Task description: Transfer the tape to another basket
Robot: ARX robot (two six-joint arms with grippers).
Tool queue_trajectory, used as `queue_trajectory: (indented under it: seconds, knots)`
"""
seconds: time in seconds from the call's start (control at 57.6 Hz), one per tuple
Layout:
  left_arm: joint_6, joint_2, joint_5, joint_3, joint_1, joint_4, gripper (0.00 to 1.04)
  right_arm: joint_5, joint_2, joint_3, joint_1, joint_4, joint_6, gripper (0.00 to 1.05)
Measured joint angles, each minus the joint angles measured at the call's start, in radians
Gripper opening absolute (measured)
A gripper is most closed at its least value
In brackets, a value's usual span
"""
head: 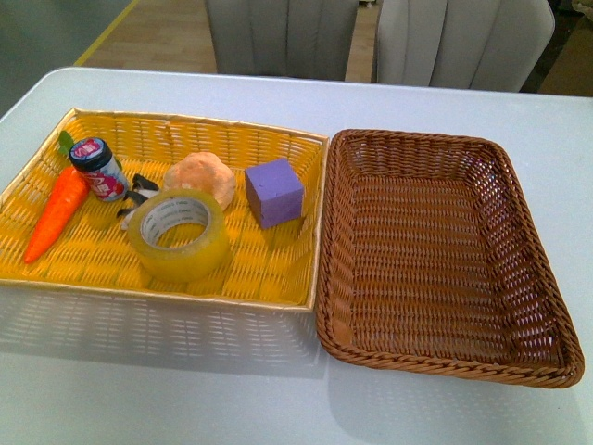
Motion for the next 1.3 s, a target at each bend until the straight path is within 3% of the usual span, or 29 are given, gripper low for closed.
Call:
queue_trajectory:
  seconds: [0.035, 0.121, 0.677, 1.302]
  knots:
    - [0.0, 0.0, 0.0, 0.0, 0.0, 0.0, 0.96, 0.05, -0.035, -0.006, 0.034, -0.029, 0.0, 0.02]
    - [0.0, 0.0, 0.0, 0.0, 0.0, 0.0, 0.96, 0.059, -0.11, -0.014, 0.072, -0.09, 0.0, 0.02]
    - [0.0, 0.0, 0.0, 0.0, 0.0, 0.0, 0.96, 0.068, -0.469, -0.016, 0.076, -0.415, 0.0, 0.02]
    - [0.0, 0.0, 0.0, 0.0, 0.0, 0.0, 0.96, 0.068, -0.71, -0.016, 0.076, -0.653, 0.0, 0.02]
